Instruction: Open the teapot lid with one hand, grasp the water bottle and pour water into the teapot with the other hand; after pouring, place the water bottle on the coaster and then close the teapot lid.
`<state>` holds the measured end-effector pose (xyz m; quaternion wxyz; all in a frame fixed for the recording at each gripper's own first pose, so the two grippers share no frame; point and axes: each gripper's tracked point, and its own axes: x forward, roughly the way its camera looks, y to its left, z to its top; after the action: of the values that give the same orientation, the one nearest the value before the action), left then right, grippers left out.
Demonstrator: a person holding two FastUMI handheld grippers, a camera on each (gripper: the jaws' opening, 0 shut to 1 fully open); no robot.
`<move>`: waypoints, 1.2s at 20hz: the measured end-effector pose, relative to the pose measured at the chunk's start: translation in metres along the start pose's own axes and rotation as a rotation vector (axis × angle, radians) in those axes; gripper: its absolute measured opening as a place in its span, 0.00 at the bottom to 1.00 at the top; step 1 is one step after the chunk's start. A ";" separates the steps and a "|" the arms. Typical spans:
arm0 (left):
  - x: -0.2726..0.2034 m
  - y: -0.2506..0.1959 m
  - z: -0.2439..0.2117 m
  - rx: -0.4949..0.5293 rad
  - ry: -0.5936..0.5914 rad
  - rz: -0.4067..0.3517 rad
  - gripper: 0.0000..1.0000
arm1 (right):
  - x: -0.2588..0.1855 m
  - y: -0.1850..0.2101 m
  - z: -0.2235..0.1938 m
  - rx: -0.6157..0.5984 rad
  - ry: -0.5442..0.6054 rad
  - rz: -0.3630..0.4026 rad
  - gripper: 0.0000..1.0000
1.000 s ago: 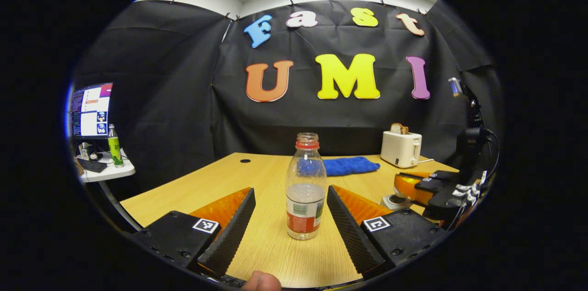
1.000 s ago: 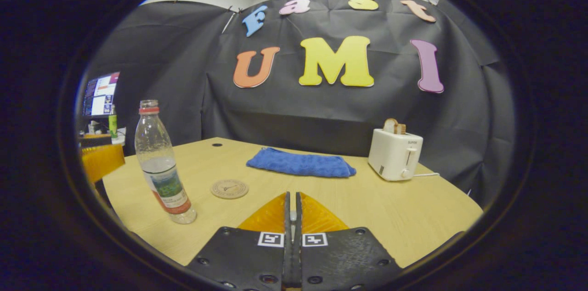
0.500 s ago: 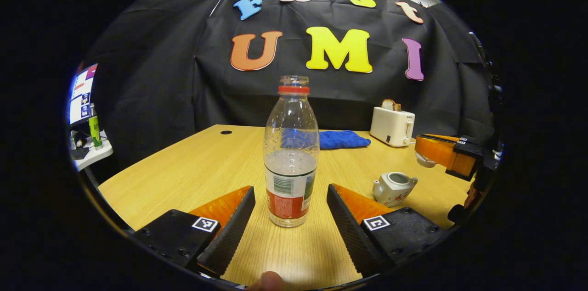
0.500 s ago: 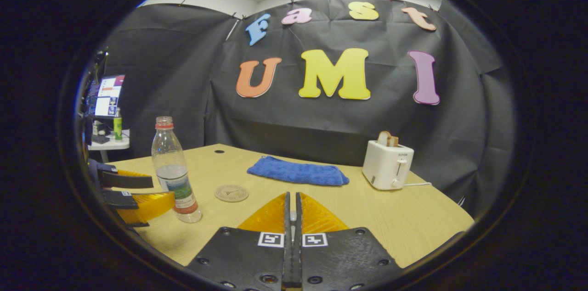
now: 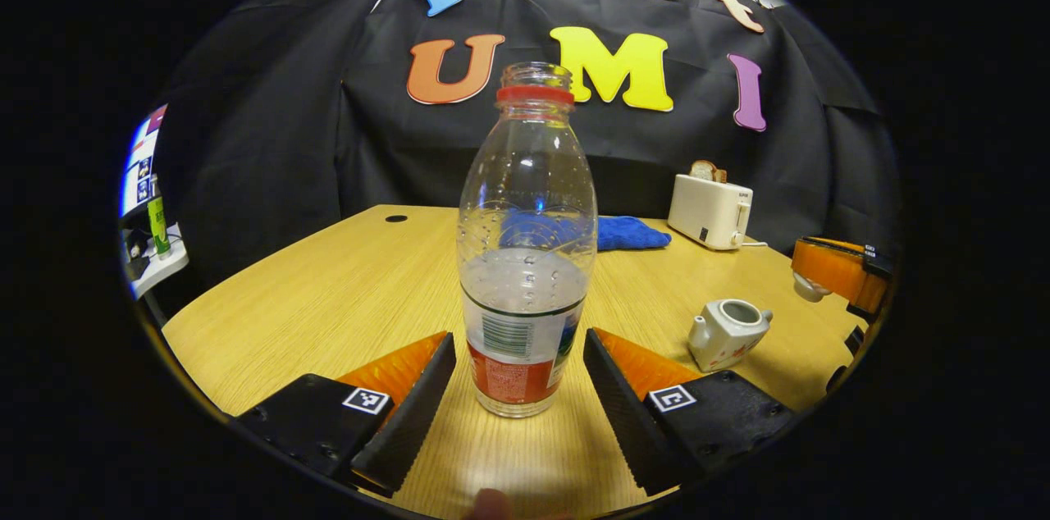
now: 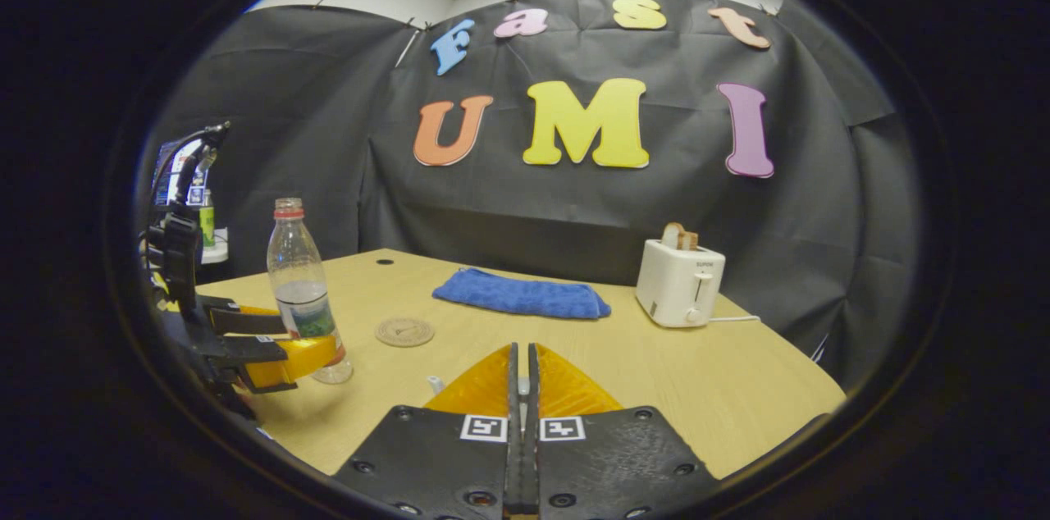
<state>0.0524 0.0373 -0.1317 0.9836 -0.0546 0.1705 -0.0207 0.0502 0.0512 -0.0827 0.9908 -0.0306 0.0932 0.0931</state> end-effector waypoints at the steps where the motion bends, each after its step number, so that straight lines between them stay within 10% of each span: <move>1: 0.002 0.002 -0.002 0.008 0.007 0.006 0.98 | -0.001 -0.001 0.001 0.001 -0.002 -0.001 0.00; 10: 0.001 0.005 0.003 0.096 0.050 0.035 0.82 | -0.009 -0.020 0.003 0.017 -0.004 -0.013 0.00; 24: -0.004 0.007 0.052 0.848 0.025 0.209 0.74 | -0.024 -0.072 -0.009 0.048 0.018 -0.029 0.00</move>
<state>0.0663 0.0496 -0.0822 0.9137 0.3720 0.1635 0.0101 0.0389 -0.0243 -0.0839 0.9916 -0.0092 0.1040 0.0761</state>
